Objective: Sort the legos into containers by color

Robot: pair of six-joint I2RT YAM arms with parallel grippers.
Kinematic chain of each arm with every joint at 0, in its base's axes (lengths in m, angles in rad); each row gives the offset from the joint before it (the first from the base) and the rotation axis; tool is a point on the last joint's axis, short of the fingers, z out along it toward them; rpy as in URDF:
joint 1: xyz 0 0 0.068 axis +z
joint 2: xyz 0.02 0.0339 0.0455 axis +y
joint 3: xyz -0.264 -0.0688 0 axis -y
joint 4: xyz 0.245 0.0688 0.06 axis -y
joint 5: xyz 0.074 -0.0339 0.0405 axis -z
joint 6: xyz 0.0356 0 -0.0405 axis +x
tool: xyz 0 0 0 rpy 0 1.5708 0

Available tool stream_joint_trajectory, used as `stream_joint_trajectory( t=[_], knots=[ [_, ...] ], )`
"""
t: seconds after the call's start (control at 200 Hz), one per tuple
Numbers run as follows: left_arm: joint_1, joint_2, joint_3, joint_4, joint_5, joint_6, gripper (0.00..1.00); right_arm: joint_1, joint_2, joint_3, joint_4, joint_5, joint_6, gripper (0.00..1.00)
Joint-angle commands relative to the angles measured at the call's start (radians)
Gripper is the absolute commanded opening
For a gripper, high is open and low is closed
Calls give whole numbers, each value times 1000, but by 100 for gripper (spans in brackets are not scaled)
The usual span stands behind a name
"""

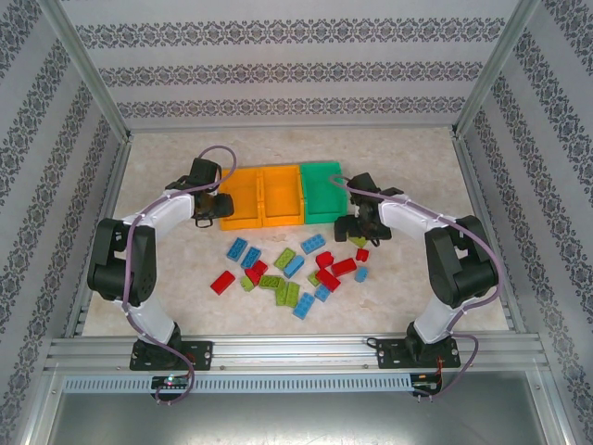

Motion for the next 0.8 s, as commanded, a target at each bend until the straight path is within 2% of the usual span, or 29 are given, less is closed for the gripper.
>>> stream_joint_trajectory(
  t=[0.0,0.18,0.43,0.58,0.794],
  knots=[
    [-11,-38,-17,16,9,1,52,-7,-2,35,-79,11,-243,97],
    [-11,-33,-13,15,16,-1,53,-14,38,44,-71,-30,-416,91],
    [-11,-52,-17,4,-4,2,53,-25,124,70,-63,-61,-497,65],
    [-11,-57,-24,5,-11,-4,53,-26,158,81,-67,-55,-501,42],
    [-11,-76,-43,5,-26,-2,53,-32,97,41,-39,-15,-492,31]
  ],
)
